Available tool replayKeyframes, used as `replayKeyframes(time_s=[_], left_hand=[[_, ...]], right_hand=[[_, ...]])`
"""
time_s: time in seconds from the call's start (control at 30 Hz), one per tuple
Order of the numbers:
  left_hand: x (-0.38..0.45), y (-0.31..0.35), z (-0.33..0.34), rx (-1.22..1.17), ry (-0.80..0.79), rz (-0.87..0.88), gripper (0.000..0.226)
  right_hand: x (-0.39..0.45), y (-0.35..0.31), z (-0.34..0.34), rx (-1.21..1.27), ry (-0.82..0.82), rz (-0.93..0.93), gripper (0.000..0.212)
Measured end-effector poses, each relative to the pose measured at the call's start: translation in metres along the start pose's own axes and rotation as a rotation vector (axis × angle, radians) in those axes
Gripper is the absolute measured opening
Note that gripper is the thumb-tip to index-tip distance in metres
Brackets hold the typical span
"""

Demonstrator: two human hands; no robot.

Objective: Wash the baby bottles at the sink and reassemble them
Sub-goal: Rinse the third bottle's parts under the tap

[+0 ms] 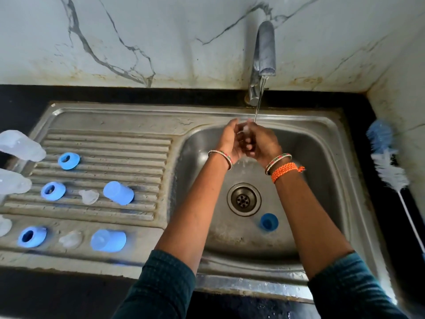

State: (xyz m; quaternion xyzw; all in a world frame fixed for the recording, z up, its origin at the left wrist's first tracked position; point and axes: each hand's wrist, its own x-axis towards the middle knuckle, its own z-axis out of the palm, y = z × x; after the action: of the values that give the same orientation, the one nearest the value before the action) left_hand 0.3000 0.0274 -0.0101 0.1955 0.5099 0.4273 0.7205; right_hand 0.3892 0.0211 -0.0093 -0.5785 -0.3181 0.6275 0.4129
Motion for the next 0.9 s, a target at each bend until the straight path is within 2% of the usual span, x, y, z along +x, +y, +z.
replayKeyframes(time_s=[0.07, 0.17, 0.27, 0.37, 0.47, 0.53, 0.6, 0.67, 0.73, 0.9], left_hand=[[-0.002, 0.003, 0.003, 0.096, -0.023, 0.013, 0.033], [-0.001, 0.006, 0.003, 0.113, -0.01, 0.058, 0.024], [-0.001, 0.008, 0.0, 0.088, -0.011, 0.003, 0.026], [-0.003, 0.002, 0.001, 0.119, -0.032, -0.1, 0.047], [0.001, -0.006, 0.007, 0.127, 0.011, -0.078, 0.06], [0.004, -0.006, 0.007, 0.074, 0.078, -0.022, 0.053], [0.007, -0.005, -0.001, 0.037, 0.106, -0.017, 0.036], [0.007, -0.006, -0.011, 0.014, 0.086, -0.037, 0.025], [0.006, -0.008, -0.018, 0.013, 0.056, -0.008, 0.023], [-0.001, -0.011, -0.016, 0.031, -0.007, 0.094, 0.025]], right_hand=[[-0.001, 0.0, -0.001, -0.089, 0.022, -0.04, 0.02], [-0.001, -0.005, -0.001, -0.065, -0.07, -0.054, 0.018], [0.004, -0.007, -0.002, -0.249, -0.057, -0.082, 0.024], [0.014, -0.008, 0.002, -0.427, 0.037, -0.033, 0.035], [0.025, -0.004, 0.002, -0.513, 0.175, -0.118, 0.027], [0.024, 0.001, 0.0, -0.547, 0.196, -0.236, 0.017], [0.021, 0.005, -0.002, -0.549, 0.23, -0.358, 0.007], [0.014, 0.009, -0.004, -0.555, 0.321, -0.503, 0.013], [0.008, 0.013, -0.006, -0.62, 0.365, -0.606, 0.014], [-0.001, 0.019, -0.007, -0.84, 0.279, -0.612, 0.019]])
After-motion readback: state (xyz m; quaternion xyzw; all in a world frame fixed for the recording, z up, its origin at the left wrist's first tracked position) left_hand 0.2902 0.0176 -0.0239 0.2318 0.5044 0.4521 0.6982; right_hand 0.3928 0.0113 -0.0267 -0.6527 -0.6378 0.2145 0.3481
